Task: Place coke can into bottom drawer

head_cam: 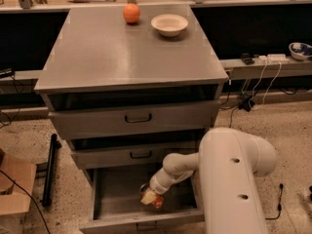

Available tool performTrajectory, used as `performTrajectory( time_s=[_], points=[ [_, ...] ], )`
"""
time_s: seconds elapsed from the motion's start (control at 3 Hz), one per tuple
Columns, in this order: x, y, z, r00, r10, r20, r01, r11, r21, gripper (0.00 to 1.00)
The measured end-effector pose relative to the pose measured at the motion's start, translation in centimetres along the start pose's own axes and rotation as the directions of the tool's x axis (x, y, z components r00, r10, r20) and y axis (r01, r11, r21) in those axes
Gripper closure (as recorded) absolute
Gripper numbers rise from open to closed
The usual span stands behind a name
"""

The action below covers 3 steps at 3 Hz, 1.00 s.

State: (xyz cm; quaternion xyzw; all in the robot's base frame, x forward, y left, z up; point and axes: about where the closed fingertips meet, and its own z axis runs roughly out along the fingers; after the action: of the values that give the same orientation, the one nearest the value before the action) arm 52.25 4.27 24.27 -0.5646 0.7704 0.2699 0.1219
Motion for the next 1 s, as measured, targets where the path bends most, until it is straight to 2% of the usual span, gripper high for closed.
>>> performTrajectory(
  time_s=[0.67, 1.0],
  points=[
    [3.1, -3.5, 3.2, 0.998, 0.059, 0.035, -0.060, 0.9980, 0.018, 0.94],
    [5.0, -4.5, 6.0, 0.992, 0.126, 0.026, -0.126, 0.9920, -0.005, 0.67]
  ],
)
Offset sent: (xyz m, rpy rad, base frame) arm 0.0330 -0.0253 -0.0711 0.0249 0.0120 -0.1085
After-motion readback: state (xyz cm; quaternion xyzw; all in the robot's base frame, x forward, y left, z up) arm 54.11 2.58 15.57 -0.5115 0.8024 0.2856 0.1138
